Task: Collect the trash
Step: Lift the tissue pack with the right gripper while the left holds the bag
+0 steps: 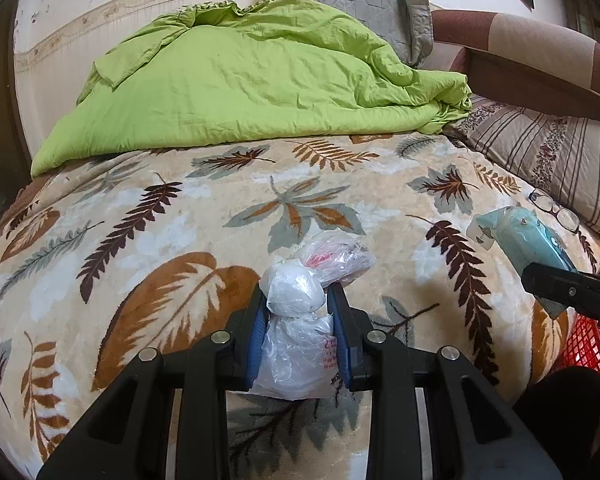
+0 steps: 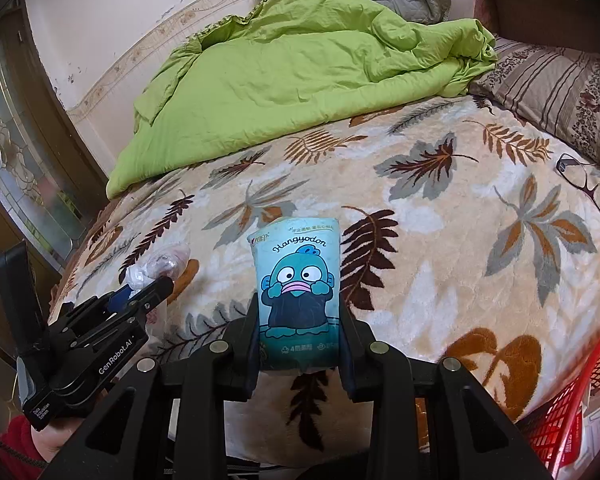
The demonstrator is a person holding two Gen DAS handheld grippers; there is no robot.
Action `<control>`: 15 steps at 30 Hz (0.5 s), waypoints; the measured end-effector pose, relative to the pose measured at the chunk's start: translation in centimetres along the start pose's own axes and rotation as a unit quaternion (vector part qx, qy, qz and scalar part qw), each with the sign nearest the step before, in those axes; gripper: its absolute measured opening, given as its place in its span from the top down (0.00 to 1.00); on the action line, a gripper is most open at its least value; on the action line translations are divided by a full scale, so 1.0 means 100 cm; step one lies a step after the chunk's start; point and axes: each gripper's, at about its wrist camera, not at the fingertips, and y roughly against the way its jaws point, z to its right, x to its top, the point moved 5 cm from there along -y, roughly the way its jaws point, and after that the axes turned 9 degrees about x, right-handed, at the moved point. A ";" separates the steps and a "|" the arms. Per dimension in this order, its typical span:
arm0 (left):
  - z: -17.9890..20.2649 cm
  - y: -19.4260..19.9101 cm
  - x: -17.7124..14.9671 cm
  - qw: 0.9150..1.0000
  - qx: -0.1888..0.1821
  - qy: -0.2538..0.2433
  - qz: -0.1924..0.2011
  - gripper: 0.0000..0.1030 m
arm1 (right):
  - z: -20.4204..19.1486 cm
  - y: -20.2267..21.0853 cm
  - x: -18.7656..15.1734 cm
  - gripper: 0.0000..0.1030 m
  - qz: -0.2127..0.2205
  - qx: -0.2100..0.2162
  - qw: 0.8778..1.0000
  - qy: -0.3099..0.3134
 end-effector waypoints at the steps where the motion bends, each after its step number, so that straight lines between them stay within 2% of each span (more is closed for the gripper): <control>1: 0.000 0.000 0.000 1.000 0.001 0.000 0.001 0.72 | 0.000 0.000 0.000 0.67 0.000 0.001 1.000 0.000; 15: -0.002 -0.005 -0.001 1.000 0.001 0.004 -0.002 0.72 | 0.000 0.000 0.000 0.67 0.000 -0.001 1.000 0.000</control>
